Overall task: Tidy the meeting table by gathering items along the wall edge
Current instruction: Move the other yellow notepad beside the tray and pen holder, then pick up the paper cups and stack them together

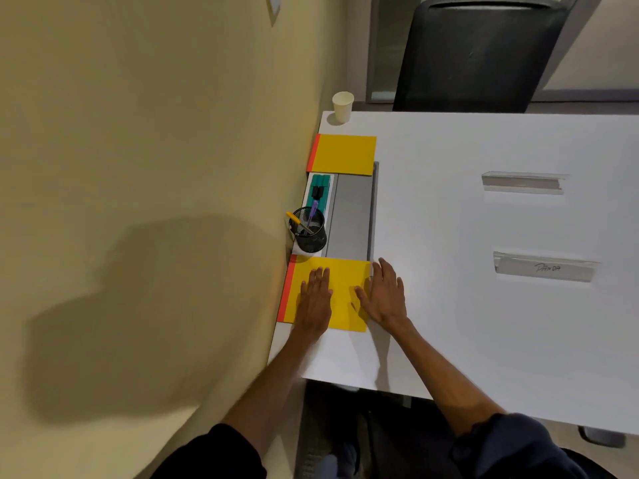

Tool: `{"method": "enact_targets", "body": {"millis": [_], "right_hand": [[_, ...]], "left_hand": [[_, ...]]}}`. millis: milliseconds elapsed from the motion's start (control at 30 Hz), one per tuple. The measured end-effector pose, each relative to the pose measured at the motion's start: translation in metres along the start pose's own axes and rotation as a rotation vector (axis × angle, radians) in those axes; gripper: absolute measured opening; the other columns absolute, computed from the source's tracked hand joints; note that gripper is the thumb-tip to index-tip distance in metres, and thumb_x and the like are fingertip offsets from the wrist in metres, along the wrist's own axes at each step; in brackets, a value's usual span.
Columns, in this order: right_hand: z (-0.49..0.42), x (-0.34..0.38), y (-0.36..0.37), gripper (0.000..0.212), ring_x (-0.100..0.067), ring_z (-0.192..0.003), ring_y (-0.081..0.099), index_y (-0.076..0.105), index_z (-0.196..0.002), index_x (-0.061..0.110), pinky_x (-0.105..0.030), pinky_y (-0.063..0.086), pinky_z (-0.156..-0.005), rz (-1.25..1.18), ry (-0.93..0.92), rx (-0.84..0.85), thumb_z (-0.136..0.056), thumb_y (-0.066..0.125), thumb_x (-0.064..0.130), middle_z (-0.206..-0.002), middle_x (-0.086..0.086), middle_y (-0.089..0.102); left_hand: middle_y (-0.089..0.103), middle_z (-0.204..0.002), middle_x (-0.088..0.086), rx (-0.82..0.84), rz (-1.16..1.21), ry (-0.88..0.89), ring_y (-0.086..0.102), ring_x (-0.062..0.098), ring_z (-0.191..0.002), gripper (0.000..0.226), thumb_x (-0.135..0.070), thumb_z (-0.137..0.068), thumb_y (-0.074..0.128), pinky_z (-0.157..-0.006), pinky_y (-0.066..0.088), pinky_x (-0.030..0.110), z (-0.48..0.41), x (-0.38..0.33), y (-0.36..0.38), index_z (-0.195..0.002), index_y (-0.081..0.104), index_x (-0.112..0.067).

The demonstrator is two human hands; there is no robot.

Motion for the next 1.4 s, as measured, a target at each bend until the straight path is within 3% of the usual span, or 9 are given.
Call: {"method": "enact_targets", "body": {"millis": [167,500,967,1167,1267,1400], "right_hand": [[0.019,-0.007,-0.038,0.075,-0.024,-0.153,0.015,0.028,-0.153,0.012,-0.049,0.016,-0.123,-0.001,0.034,-0.090,-0.096,0.042,0.058,-0.164,-0.005,0.018],[0.066,-0.032,-0.112,0.075,-0.021,-0.153,0.012,0.027,-0.153,0.011,-0.053,0.013,-0.123,-0.069,0.079,-0.216,-0.097,0.034,0.061,-0.164,-0.004,0.016],[0.136,-0.083,-0.193,0.069,-0.022,-0.153,0.008,0.027,-0.154,0.016,-0.054,0.010,-0.123,-0.091,0.227,-0.433,-0.099,0.030,0.059,-0.165,-0.003,0.013],[0.176,-0.108,-0.206,0.069,-0.021,-0.153,0.010,0.029,-0.153,0.017,-0.053,0.010,-0.123,-0.064,0.335,-0.523,-0.098,0.034,0.060,-0.164,-0.004,0.016],[0.202,-0.122,-0.205,0.070,-0.021,-0.153,0.010,0.029,-0.153,0.017,-0.053,0.009,-0.123,-0.023,0.413,-0.577,-0.097,0.034,0.060,-0.163,-0.005,0.016],[0.244,-0.140,-0.203,0.070,-0.023,-0.153,0.011,0.030,-0.152,0.018,-0.054,0.010,-0.122,-0.031,0.505,-0.628,-0.097,0.034,0.061,-0.163,-0.006,0.017]], "left_hand": [[0.005,-0.166,0.006,-0.041,-0.024,0.013,0.002,0.023,-0.154,0.052,-0.024,-0.108,0.021,-0.125,0.009,0.042,0.011,-0.033,-0.020,-0.157,0.007,-0.014],[-0.001,-0.166,0.004,-0.078,0.139,0.032,-0.005,0.020,-0.154,0.058,-0.040,-0.106,0.018,-0.124,-0.003,0.041,0.050,-0.104,-0.059,-0.158,0.004,-0.016],[0.001,-0.166,0.007,-0.071,-0.012,0.317,-0.005,0.024,-0.154,0.056,-0.035,-0.107,0.020,-0.125,0.001,0.048,0.056,-0.202,-0.084,-0.157,0.003,-0.015],[0.015,-0.164,0.011,-0.020,0.040,0.396,0.017,0.026,-0.152,0.060,-0.046,-0.105,0.022,-0.124,0.008,0.049,0.065,-0.232,-0.079,-0.156,0.014,-0.015],[0.014,-0.164,0.013,-0.002,0.046,0.454,0.034,0.032,-0.144,0.064,-0.046,-0.104,0.024,-0.121,0.017,0.050,0.079,-0.247,-0.070,-0.157,0.005,-0.014],[0.019,-0.162,0.014,-0.045,0.013,0.578,0.038,0.032,-0.141,0.070,-0.042,-0.104,0.030,-0.118,0.021,0.052,0.104,-0.273,-0.062,-0.156,-0.003,-0.010]]}}
Point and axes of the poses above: each hand's wrist, its own z-axis away from the middle knuckle, its own y-axis out of the palm, x = y × z, the point moved 2 cm from there along -z, towards the middle knuckle
